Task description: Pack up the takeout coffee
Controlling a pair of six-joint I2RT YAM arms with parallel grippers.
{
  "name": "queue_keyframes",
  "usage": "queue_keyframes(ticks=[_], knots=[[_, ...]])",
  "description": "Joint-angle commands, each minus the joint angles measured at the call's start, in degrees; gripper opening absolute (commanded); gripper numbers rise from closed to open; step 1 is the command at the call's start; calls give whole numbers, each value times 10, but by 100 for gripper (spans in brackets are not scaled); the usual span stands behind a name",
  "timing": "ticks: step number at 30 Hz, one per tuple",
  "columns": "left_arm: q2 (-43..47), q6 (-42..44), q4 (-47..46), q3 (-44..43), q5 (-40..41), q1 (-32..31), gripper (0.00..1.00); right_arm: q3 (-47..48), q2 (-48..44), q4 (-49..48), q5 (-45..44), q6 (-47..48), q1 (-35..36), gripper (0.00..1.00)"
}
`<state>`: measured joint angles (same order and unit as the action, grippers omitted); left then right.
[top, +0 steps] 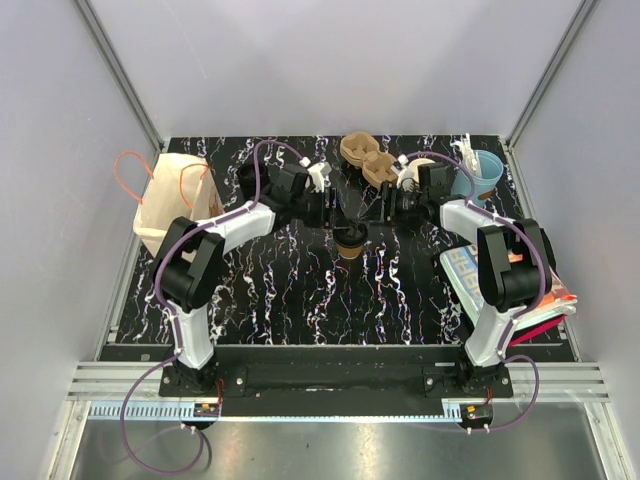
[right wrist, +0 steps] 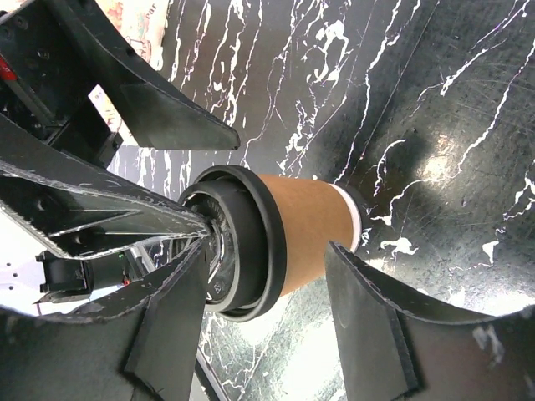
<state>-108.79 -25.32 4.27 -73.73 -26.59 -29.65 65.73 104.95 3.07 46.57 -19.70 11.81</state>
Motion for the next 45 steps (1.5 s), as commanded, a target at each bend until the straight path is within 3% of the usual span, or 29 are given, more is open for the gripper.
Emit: queue_keyframes(ticks=[1,10,25,37,45], knots=[[14,13,20,10,-14,3,68,14,7,0,4,9,9,63],[11,4,2,15,-37,5,71,13,14,7,-15,14,32,63],[11,-19,-25,30,-62,27,74,1,5,15,-17,25,33,42],[35,-92,-173,78,-197,57,85,5,-2,15,-22,23,32,37],[38,-96,-203,91,-218,59,87,1,-25,-2,-10,10,34,37]])
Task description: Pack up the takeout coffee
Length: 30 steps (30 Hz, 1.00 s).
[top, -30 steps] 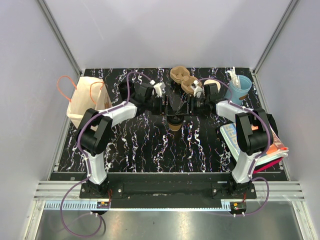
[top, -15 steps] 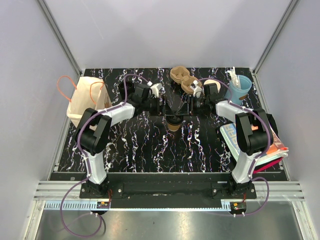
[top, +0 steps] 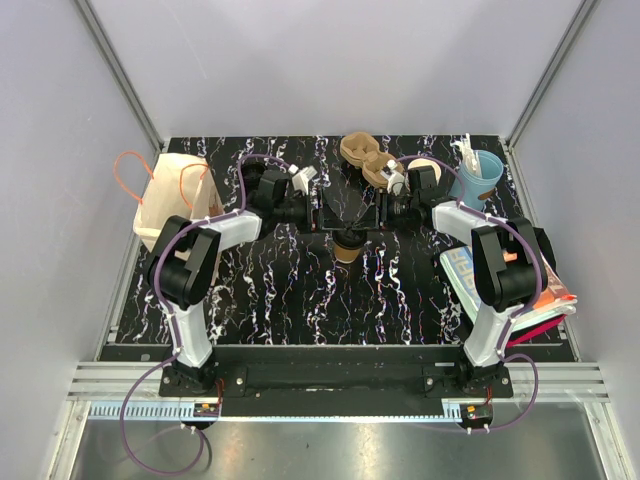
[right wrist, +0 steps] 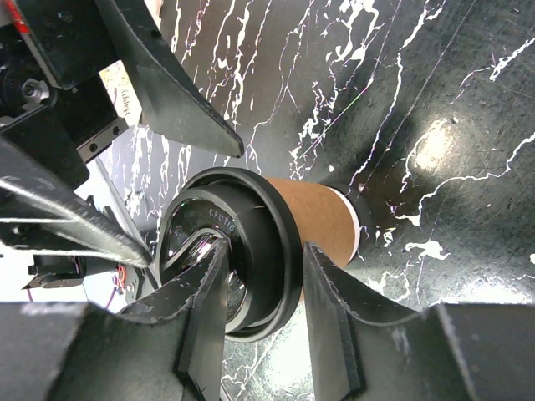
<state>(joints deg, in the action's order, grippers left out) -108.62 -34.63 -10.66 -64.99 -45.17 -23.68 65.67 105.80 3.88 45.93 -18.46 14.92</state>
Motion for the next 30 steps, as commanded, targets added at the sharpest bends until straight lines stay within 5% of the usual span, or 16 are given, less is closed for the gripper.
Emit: queue_keyframes(ticks=[1,30], knots=[[36,0,-50,3,-32,0,87,2,-38,-12,-2,-3,4,37],[49,152,69,12,-31,40,86,5,-53,22,-103,78,43,53]])
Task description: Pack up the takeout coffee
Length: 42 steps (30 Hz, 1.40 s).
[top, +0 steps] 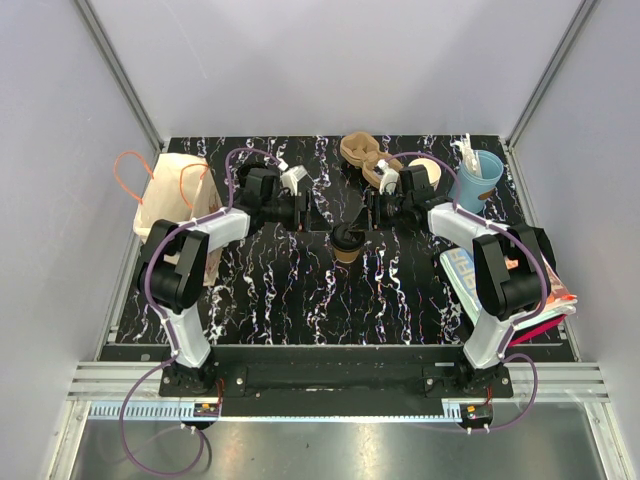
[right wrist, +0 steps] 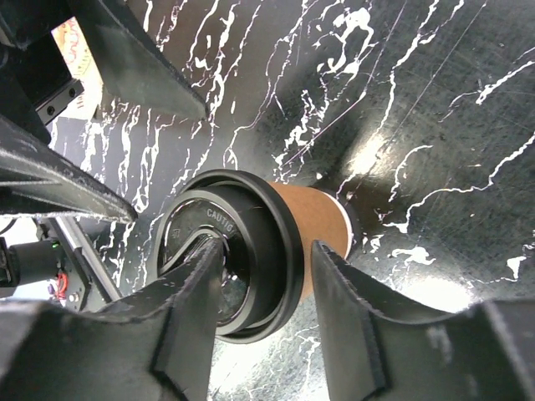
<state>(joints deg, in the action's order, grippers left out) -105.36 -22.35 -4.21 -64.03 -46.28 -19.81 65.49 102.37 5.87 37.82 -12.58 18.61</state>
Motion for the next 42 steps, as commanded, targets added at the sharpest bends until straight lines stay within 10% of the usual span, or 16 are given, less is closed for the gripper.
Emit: queue_keyframes(ticks=[1,10,42], knots=[[16,33,6,3,-18,1,86,8,-19,3,-21,19,6,54],[3,22,-2,7,-23,4,84,14,-35,3,16,13,5,64],[-10,-34,-64,36,-65,-10,67,10,-8,6,8,12,5,50]])
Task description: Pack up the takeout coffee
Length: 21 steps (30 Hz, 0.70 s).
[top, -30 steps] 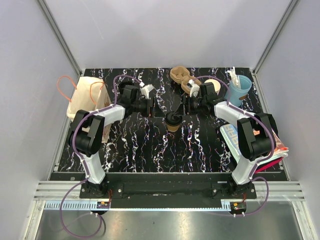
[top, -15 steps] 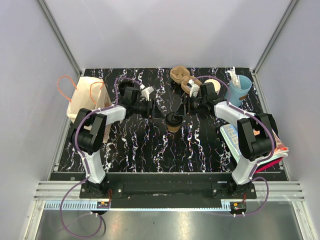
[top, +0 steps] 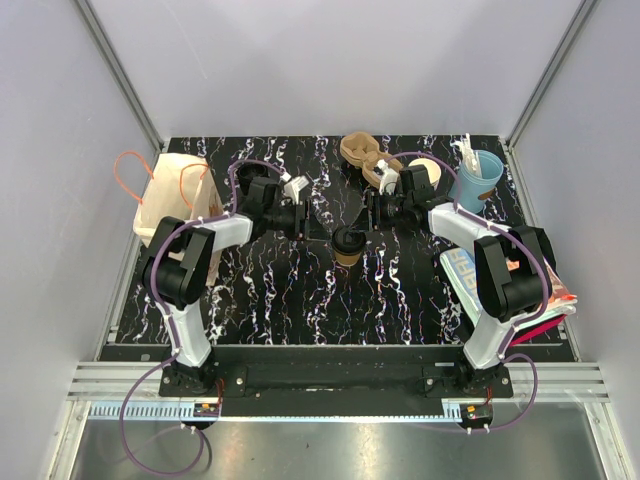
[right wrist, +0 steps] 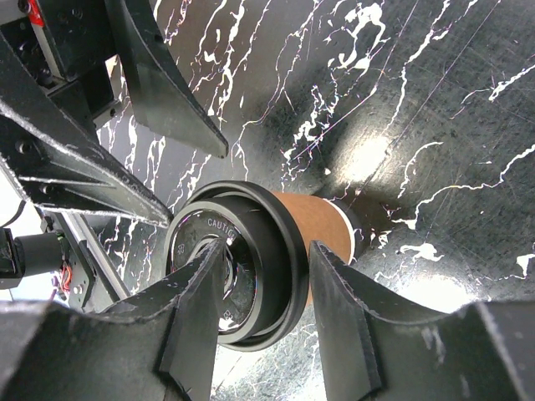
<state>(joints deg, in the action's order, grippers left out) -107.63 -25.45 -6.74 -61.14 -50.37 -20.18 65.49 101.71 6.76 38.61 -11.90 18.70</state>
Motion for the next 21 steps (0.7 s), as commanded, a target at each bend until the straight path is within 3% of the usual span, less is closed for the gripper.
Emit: queue_keyframes(ticks=[1,21], knots=[[14,-1,-37,7,-25,-7,67,10,-1,-3,0,6,5,50],[11,14,-24,9,-24,-35,62,6,-11,-3,-10,9,5,49]])
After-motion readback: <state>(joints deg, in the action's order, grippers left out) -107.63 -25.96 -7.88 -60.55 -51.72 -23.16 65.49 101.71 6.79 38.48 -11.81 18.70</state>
